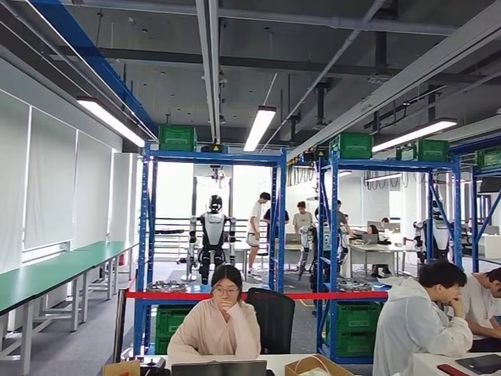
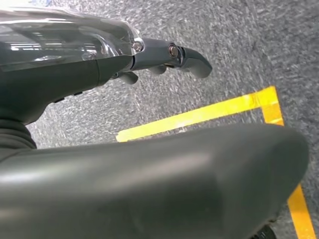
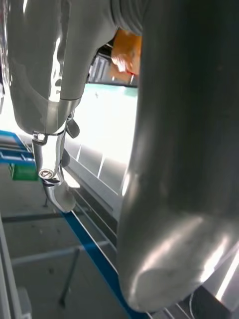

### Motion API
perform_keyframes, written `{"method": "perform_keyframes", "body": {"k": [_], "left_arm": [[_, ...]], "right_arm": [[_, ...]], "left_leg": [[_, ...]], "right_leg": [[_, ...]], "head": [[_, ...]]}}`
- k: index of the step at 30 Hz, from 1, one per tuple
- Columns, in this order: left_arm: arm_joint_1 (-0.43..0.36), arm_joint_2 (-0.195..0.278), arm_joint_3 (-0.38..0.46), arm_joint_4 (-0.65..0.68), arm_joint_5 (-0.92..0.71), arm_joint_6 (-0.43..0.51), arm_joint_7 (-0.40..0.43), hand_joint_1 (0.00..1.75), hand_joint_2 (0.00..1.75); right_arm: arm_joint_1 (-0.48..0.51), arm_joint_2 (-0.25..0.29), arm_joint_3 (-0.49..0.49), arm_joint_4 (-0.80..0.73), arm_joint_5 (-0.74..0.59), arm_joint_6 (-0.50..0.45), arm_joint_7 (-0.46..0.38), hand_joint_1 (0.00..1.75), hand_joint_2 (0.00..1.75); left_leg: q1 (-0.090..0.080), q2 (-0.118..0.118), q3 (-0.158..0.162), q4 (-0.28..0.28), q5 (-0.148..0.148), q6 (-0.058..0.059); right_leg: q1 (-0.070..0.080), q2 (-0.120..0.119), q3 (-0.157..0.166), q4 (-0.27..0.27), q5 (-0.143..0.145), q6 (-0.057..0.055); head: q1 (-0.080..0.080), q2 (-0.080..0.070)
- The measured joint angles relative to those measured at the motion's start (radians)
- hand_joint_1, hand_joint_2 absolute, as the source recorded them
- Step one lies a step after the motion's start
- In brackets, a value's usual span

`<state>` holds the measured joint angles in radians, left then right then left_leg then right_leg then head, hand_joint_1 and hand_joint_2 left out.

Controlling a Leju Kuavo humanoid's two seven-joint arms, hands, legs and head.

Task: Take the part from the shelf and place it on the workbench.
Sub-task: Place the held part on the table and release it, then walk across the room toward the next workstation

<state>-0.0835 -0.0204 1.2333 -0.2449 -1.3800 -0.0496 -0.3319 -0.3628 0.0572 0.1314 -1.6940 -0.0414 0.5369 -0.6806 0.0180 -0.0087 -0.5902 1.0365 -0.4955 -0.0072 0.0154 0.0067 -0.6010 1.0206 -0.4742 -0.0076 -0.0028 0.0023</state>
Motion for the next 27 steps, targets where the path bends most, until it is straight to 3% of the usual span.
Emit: {"method": "perform_keyframes", "body": {"k": [3,5,7,8,9,10,13,15,17,19,22,23,24,25,27], "left_arm": [[0.001,0.001,0.0,0.0,0.005,0.003,0.001,0.0,0.0],[0.0,0.001,0.0,0.0,0.008,0.005,0.0,0.0,0.0],[0.0,0.002,0.0,0.0,0.011,0.007,-0.003,0.0,0.0],[0.0,0.002,0.001,0.0,0.013,0.007,-0.004,0.0,0.0],[0.001,0.003,0.001,0.0,0.015,0.008,-0.005,0.0,0.0],[0.001,0.003,0.002,0.0,0.017,0.008,-0.005,0.0,0.0],[0.001,0.003,0.006,0.0,0.022,0.009,-0.005,0.0,0.0],[0.002,0.003,0.008,0.0,0.026,0.009,-0.005,0.0,0.0],[0.004,0.003,0.012,0.0,0.028,0.01,-0.002,0.0,0.0],[0.009,0.003,0.017,0.0,0.031,0.013,0.002,0.0,0.0],[0.014,0.0,0.026,0.0,0.037,0.018,0.006,0.0,0.0],[0.014,0.0,0.028,0.0,0.039,0.019,0.007,0.0,0.0],[0.015,0.0,0.03,0.0,0.041,0.022,0.009,0.0,0.0],[0.016,0.0,0.032,0.0,0.043,0.024,0.011,0.0,0.0],[0.018,0.0,0.037,0.0,0.045,0.026,0.015,0.0,0.0]], "right_arm": [[0.03,0.012,0.001,-0.052,-0.002,0.008,0.002,0.0,0.0],[0.045,0.015,0.003,-0.072,-0.002,0.009,0.003,0.0,0.0],[0.064,0.015,0.007,-0.082,0.001,0.011,0.003,0.0,0.0],[0.075,0.015,0.01,-0.083,0.002,0.013,0.003,0.0,0.0],[0.086,0.015,0.014,-0.084,0.004,0.014,0.001,0.0,0.0],[0.097,0.015,0.018,-0.084,0.007,0.015,-0.001,0.0,0.0],[0.122,0.015,0.038,-0.085,0.014,0.017,-0.011,0.0,0.0],[0.138,0.015,0.05,-0.086,0.016,0.017,-0.013,0.0,0.0],[0.158,0.015,0.059,-0.086,0.019,0.017,-0.014,0.0,0.0],[0.178,0.015,0.069,-0.083,0.021,0.017,-0.014,0.0,0.0],[0.22,0.014,0.085,-0.071,0.022,0.017,-0.014,0.0,0.0],[0.234,0.013,0.088,-0.066,0.022,0.016,-0.014,0.0,0.0],[0.247,0.013,0.09,-0.06,0.021,0.016,-0.014,0.0,0.0],[0.26,0.012,0.091,-0.054,0.02,0.017,-0.014,0.0,0.0],[0.288,0.009,0.091,-0.042,0.017,0.018,-0.014,0.0,0.0]], "left_leg": [[-0.001,0.001,-0.002,-0.005,0.009,0.015],[0.002,0.003,-0.005,-0.008,0.016,0.026],[0.001,0.005,-0.012,-0.008,0.022,0.032],[0.0,0.006,-0.017,-0.008,0.026,0.033],[-0.001,0.007,-0.022,-0.008,0.03,0.033],[-0.001,0.007,-0.026,-0.008,0.034,0.032],[-0.002,0.006,-0.036,-0.008,0.048,0.024],[-0.001,0.006,-0.039,-0.01,0.059,0.012],[0.002,0.004,-0.042,-0.015,0.071,-0.002],[0.003,0.002,-0.053,0.001,0.044,-0.011],[0.002,0.002,-0.098,0.149,-0.089,-0.014],[0.002,0.002,-0.107,0.207,-0.118,-0.015],[0.001,0.002,-0.105,0.241,-0.125,-0.015],[0.001,0.002,-0.087,0.243,-0.113,-0.015],[0.001,0.002,-0.003,0.144,-0.064,-0.013]], "right_leg": [[-0.004,-0.001,-0.004,0.011,-0.011,0.013],[-0.009,-0.001,-0.024,0.078,-0.072,0.024],[-0.015,-0.002,-0.065,0.208,-0.151,0.034],[-0.018,-0.002,-0.079,0.26,-0.174,0.036],[-0.019,-0.002,-0.077,0.28,-0.179,0.038],[-0.02,-0.002,-0.054,0.257,-0.165,0.038],[-0.019,-0.002,0.084,0.046,-0.095,0.031],[-0.013,0.0,0.125,-0.03,-0.08,0.024],[-0.009,-0.001,0.121,-0.04,-0.068,0.014],[-0.011,-0.007,0.11,-0.05,-0.048,-0.003],[-0.009,-0.013,0.078,-0.054,-0.019,-0.019],[-0.006,-0.014,0.066,-0.052,-0.011,-0.02],[-0.004,-0.016,0.052,-0.049,-0.004,-0.02],[-0.003,-0.016,0.038,-0.044,0.003,-0.019],[-0.003,-0.017,0.013,-0.031,0.012,-0.014]], "head": [[0.0,0.0],[0.0,0.0],[0.0,0.0],[0.0,0.0],[0.0,0.0],[0.0,0.0],[0.0,0.0],[0.0,0.0],[0.0,0.0],[0.0,0.0],[0.001,0.0],[0.001,0.0],[0.001,0.0],[0.001,0.0],[0.001,0.0]]}}
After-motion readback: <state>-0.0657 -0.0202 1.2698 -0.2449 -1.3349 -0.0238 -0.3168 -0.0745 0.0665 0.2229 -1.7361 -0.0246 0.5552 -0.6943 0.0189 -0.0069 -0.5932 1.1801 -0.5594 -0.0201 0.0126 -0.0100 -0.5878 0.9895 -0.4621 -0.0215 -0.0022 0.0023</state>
